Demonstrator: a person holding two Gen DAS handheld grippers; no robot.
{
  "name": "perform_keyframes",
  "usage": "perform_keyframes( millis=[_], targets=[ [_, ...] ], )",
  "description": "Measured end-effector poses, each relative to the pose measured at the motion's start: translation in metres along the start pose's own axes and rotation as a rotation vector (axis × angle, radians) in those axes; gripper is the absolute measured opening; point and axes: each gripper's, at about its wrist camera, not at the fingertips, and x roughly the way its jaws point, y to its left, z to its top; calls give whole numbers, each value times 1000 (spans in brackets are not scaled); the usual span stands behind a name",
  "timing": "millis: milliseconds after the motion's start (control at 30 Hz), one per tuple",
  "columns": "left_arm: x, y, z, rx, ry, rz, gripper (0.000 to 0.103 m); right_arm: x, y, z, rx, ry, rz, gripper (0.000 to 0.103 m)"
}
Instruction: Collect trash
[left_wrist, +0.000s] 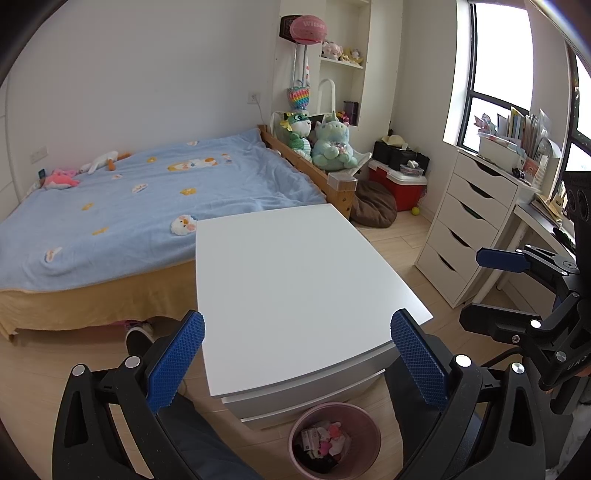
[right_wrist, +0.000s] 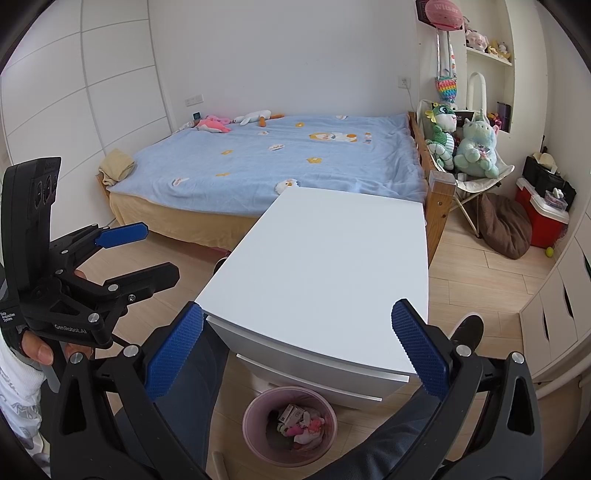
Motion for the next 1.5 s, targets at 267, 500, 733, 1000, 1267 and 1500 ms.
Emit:
perform_keyframes(
  millis=[267,500,733,1000,1267,1500],
  targets=[
    [-2,-2,1,2,2,-2,97,2,1,-1,-1,2,1,100],
    [-1,-2,1,3,2,-2,97,2,2,-1,-1,2,1,100],
    [-1,-2,1,2,2,-4,97,2,2,0,-2,2,1,100],
    [-1,-3,1,1,4,-5,97,2,2,0,-1,3,0,100],
    [-1,-5,0,-1,5,-8,97,2,2,0,-1,4,1,100],
    [-1,-8,-1,8,2,-9,97,2,2,0,-1,3,1,100]
  ],
)
